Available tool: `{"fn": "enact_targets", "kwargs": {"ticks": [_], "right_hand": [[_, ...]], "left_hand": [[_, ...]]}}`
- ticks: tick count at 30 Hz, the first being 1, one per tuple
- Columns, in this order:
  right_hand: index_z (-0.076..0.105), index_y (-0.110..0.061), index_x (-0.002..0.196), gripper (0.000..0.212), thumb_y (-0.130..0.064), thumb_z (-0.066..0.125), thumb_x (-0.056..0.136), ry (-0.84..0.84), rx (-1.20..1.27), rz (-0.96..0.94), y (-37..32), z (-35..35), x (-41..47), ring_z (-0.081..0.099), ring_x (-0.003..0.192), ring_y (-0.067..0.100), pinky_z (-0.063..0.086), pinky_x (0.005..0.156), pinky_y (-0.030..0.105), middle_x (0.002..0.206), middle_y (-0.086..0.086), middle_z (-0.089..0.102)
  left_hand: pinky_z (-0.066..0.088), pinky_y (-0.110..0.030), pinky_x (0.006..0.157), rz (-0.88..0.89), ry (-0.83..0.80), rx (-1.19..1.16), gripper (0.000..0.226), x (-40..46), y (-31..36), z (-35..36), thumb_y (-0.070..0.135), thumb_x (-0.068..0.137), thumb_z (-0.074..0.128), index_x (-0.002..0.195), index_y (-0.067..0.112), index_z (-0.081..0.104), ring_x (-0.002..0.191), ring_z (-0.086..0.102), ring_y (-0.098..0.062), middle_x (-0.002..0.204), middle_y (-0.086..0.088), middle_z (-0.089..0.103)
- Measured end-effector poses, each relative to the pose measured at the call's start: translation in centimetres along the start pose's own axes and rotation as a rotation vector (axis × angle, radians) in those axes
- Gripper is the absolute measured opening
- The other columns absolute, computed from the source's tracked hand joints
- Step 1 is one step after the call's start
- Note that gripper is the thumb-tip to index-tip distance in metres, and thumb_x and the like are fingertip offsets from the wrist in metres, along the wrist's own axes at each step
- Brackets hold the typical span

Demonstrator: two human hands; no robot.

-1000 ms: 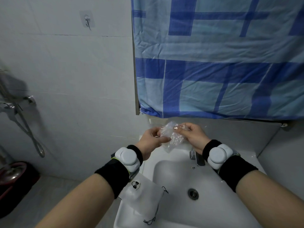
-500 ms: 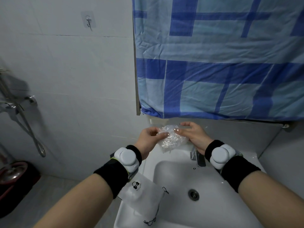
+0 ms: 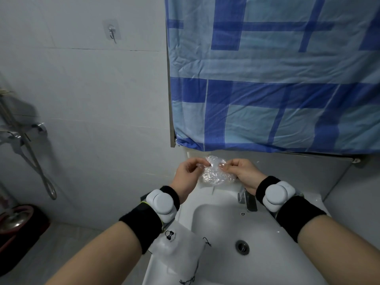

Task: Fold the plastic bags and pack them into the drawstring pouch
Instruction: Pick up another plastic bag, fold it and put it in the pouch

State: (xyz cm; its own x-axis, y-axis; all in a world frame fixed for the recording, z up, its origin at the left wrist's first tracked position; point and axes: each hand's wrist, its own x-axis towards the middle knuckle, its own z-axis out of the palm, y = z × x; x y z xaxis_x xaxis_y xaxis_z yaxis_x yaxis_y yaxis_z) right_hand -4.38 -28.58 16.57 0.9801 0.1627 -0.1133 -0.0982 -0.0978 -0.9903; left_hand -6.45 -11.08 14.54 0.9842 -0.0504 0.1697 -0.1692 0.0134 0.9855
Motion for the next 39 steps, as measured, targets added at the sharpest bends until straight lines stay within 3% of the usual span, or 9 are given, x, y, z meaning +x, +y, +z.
{"fn": "enact_targets", "kwargs": {"ticks": [3, 9, 13, 18, 22, 27, 30, 35, 39], "right_hand": [[0.058, -0.009, 0.071, 0.015, -0.004, 0.067, 0.081, 0.028, 0.023, -0.040, -0.2, 0.1, 0.0, 0.055, 0.062, 0.007, 0.047, 0.056, 0.012, 0.074, 0.005, 0.061], [0.048, -0.016, 0.108, 0.036, 0.000, 0.065, 0.081, -0.012, 0.162, -0.047, -0.5, -0.2, 0.0, 0.063, 0.077, 0.024, 0.051, 0.080, 0.037, 0.095, 0.020, 0.065], [0.056, -0.022, 0.102, 0.031, 0.004, 0.056, 0.086, -0.116, 0.160, -0.101, -0.7, -0.3, 0.0, 0.065, 0.065, 0.019, 0.054, 0.061, 0.027, 0.084, 0.015, 0.068], [0.066, -0.004, 0.106, 0.026, 0.005, 0.048, 0.089, -0.140, 0.074, -0.100, -0.8, -0.1, 0.3, 0.066, 0.074, 0.010, 0.053, 0.069, 0.017, 0.086, 0.001, 0.071], [0.070, -0.007, 0.096, 0.022, 0.000, 0.051, 0.088, -0.135, 0.085, -0.064, -0.8, -0.2, 0.5, 0.066, 0.081, 0.015, 0.051, 0.075, 0.020, 0.085, -0.001, 0.074], [0.064, -0.008, 0.112, 0.034, 0.000, 0.066, 0.079, -0.293, -0.011, -0.025, -0.8, -0.6, 0.5, 0.066, 0.087, 0.016, 0.053, 0.080, 0.020, 0.101, 0.010, 0.069], [0.066, -0.017, 0.108, 0.032, -0.007, 0.070, 0.078, -0.321, -0.138, 0.002, -0.8, -1.0, 0.9, 0.061, 0.093, 0.018, 0.048, 0.088, 0.030, 0.104, 0.009, 0.067], [0.068, -0.011, 0.095, 0.016, -0.010, 0.070, 0.078, -0.274, -0.191, 0.034, -1.0, -1.1, 1.1, 0.045, 0.051, 0.010, 0.034, 0.044, 0.018, 0.070, 0.005, 0.062], [0.068, -0.003, 0.086, 0.006, -0.003, 0.064, 0.082, -0.204, -0.034, -0.014, -1.5, -0.8, 1.4, 0.040, 0.040, 0.003, 0.034, 0.040, 0.013, 0.064, 0.005, 0.061]], "left_hand": [[0.047, -0.014, 0.071, -0.040, -0.022, -0.033, 0.015, -0.2, 0.2, 0.1, 0.005, 0.084, 0.066, 0.096, 0.012, 0.069, 0.071, 0.056, -0.002, 0.091, 0.000, 0.065], [0.053, -0.021, 0.079, -0.002, -0.077, 0.072, 0.047, 0.2, 0.2, -0.5, 0.001, 0.072, 0.077, 0.115, 0.017, 0.065, 0.074, 0.059, -0.003, 0.086, 0.007, 0.067], [0.051, -0.016, 0.073, 0.027, -0.137, 0.212, 0.044, 0.2, 0.4, -0.7, 0.000, 0.072, 0.076, 0.110, 0.020, 0.066, 0.065, 0.056, 0.002, 0.081, 0.009, 0.066], [0.043, -0.033, 0.068, 0.037, -0.145, 0.378, 0.018, 0.7, 0.0, -1.0, 0.019, 0.071, 0.073, 0.085, 0.009, 0.069, 0.069, 0.049, -0.016, 0.076, -0.004, 0.059], [0.038, -0.026, 0.069, 0.067, -0.141, 0.454, 0.020, 0.7, 0.3, -1.1, 0.007, 0.079, 0.070, 0.080, -0.012, 0.064, 0.070, 0.046, -0.014, 0.078, -0.008, 0.053], [0.036, -0.030, 0.072, -0.106, -0.222, 0.426, 0.026, 0.8, -0.2, -1.7, 0.023, 0.085, 0.067, 0.089, -0.004, 0.067, 0.074, 0.044, -0.018, 0.080, -0.008, 0.050], [0.036, -0.032, 0.073, -0.158, -0.278, 0.371, 0.025, 0.6, -0.5, -2.0, 0.029, 0.084, 0.065, 0.092, 0.006, 0.069, 0.074, 0.044, -0.018, 0.078, -0.007, 0.053], [0.040, -0.030, 0.080, -0.180, -0.359, 0.257, 0.019, 0.2, -0.4, -2.0, 0.021, 0.085, 0.065, 0.096, 0.006, 0.069, 0.082, 0.051, -0.017, 0.087, -0.007, 0.061], [0.047, -0.024, 0.082, -0.179, -0.391, 0.198, 0.014, 0.2, -0.1, -1.9, 0.002, 0.082, 0.067, 0.095, 0.007, 0.067, 0.077, 0.060, -0.010, 0.085, -0.003, 0.066]]}}
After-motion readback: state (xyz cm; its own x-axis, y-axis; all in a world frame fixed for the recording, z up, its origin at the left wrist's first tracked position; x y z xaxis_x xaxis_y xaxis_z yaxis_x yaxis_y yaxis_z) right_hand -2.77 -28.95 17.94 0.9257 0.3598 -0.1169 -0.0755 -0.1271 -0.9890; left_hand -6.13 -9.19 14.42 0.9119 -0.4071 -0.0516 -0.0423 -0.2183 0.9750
